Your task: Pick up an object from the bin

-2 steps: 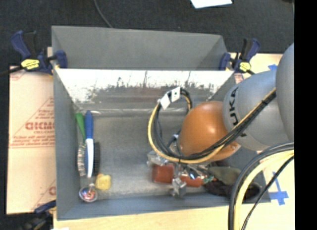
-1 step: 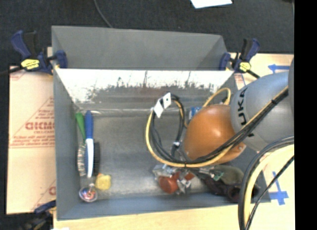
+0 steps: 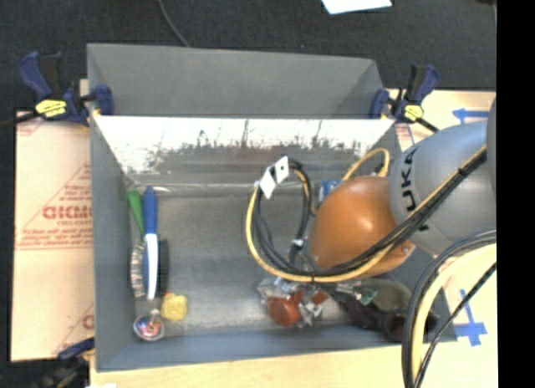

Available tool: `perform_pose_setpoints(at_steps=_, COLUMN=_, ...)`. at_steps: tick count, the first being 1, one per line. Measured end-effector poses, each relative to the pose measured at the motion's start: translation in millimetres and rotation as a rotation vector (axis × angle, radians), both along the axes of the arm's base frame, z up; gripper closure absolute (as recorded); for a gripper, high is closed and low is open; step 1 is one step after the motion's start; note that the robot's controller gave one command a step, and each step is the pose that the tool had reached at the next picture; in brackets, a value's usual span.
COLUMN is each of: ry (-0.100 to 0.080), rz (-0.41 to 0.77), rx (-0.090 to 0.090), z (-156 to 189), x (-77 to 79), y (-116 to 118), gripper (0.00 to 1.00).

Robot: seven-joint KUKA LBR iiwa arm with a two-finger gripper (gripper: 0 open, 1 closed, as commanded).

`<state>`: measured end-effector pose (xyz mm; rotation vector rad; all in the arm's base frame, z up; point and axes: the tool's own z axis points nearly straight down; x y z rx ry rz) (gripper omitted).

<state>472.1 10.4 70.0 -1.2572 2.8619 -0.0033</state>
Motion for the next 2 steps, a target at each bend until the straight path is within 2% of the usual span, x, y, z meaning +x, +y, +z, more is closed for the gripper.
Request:
perform_pose_setpoints(at_steps=1, ry=0.003, rz=-0.003, rx=0.0, z=20, x=-0.8, y=0, gripper=1.0)
perform_pose_setpoints(at_steps=2, ry=0.003, rz=-0.006, rx=0.001, z=73, x=-0.6, y=0, gripper=1.0)
